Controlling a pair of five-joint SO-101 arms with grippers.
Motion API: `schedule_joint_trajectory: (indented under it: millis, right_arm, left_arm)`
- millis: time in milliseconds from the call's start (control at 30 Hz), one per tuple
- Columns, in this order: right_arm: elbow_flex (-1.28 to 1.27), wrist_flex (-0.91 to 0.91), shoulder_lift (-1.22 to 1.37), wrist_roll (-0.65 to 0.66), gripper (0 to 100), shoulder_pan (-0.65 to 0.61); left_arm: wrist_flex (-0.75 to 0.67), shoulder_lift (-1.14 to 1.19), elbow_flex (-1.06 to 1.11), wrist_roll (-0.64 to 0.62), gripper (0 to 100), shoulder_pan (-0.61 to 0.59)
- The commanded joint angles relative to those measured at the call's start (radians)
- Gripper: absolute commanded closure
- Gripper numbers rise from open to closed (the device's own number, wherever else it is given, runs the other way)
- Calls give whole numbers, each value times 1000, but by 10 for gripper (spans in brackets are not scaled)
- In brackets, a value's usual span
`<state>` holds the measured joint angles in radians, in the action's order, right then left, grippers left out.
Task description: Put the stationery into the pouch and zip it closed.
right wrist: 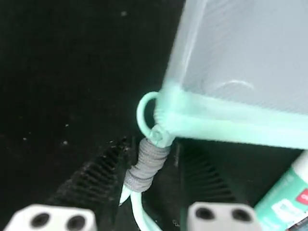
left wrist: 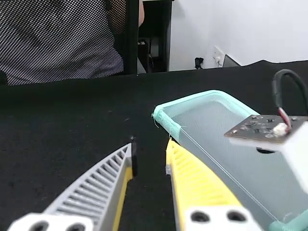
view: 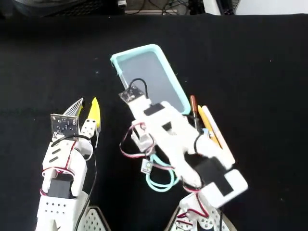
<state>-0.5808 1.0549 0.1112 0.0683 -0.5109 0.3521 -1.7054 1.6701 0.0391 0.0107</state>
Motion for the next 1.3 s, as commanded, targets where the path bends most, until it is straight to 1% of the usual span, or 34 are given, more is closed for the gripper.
schedule_joint_trajectory:
  millis: [0, 133, 167, 233, 300, 367, 433, 633, 700, 800, 867, 933, 1033, 1133, 1200, 1267]
  right_arm:
    - [45, 32, 41, 43, 864, 49]
    - [42, 60, 28, 112, 869, 49]
    - [38, 60, 21, 121, 894, 51]
    - [21, 40, -1, 129, 989, 61]
    - [-2, 18, -30, 130, 970, 86]
    - [-24, 12, -70, 132, 988, 121]
    - [-47, 15, -122, 133, 985, 143]
    - [-156, 8, -323, 137, 985, 146]
    - [-194, -17, -384, 137, 985, 149]
    - [-265, -91, -456, 137, 985, 149]
    - [-297, -124, -499, 137, 985, 149]
    - [-315, -141, -542, 137, 985, 146]
    - [-305, -157, -607, 138, 985, 141]
    - [-249, -160, -645, 222, 985, 141]
    - [-191, -141, -648, 272, 985, 141]
    - [-116, -107, -642, 293, 985, 141]
  left_arm:
    - [-23, -8, -8, 11, 869, -7]
    - [-23, -8, -8, 11, 868, -7]
    - [-23, -8, -8, 11, 868, -7]
    - [-23, -8, -8, 11, 867, -7]
    - [-23, -8, -8, 11, 867, -8]
    - [-23, -8, -8, 11, 867, -8]
    - [-23, -8, -8, 11, 866, -7]
    - [-23, -8, -7, 11, 866, -2]
    - [-23, -8, 8, 11, 866, 33]
    - [-25, 2, 35, 12, 866, 142]
    - [-17, 14, 36, 44, 851, 202]
    - [-15, 46, 21, 77, 819, 208]
    - [-14, 135, -50, 68, 813, 174]
    - [-2, 278, -150, 68, 813, 116]
    - [75, 391, -252, 68, 811, 77]
    - [167, 512, -371, 66, 813, 65]
